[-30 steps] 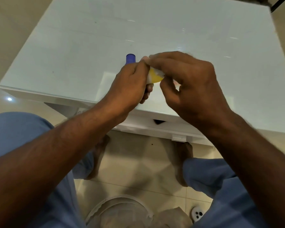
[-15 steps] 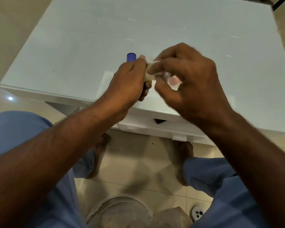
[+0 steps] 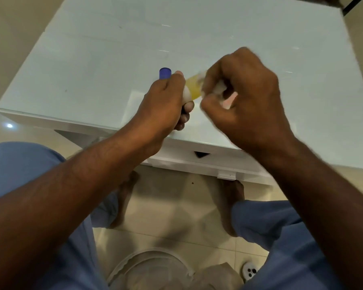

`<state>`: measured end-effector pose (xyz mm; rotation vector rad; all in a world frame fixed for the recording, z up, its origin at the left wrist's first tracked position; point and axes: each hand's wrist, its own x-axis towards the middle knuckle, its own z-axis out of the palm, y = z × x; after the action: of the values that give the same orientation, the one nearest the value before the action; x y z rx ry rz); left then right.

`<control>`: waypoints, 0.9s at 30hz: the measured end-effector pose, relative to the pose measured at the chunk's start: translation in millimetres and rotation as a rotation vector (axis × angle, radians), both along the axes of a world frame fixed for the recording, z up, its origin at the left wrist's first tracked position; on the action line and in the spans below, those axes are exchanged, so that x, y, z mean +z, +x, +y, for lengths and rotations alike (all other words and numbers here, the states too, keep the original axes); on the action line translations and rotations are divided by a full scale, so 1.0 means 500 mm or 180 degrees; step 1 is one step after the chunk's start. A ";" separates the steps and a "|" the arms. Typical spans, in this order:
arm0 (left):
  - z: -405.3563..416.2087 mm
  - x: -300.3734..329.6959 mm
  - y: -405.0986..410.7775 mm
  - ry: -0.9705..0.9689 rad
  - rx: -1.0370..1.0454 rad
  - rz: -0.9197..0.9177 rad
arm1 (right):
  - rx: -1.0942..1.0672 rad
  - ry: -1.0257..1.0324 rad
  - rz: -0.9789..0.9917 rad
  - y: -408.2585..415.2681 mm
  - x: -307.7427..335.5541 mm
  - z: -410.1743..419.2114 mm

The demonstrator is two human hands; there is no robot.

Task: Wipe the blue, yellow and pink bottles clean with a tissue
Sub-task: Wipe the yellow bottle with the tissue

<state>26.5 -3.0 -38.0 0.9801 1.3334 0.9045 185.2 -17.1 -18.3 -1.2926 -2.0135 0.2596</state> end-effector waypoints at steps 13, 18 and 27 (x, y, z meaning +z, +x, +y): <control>-0.005 0.005 -0.003 -0.0087 -0.0064 0.0036 | 0.0168 -0.0073 0.0082 -0.018 -0.017 -0.007; -0.006 0.012 0.000 -0.0284 -0.0184 -0.0171 | -0.0741 -0.0239 0.0556 0.032 -0.004 0.033; -0.006 0.000 -0.002 -0.0042 0.0014 0.0260 | 0.0349 0.0024 0.0054 -0.028 -0.025 -0.016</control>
<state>25.4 -5.8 -38.1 1.0134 1.4090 0.8657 171.1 -25.1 -30.6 -1.1732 -2.0718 0.3131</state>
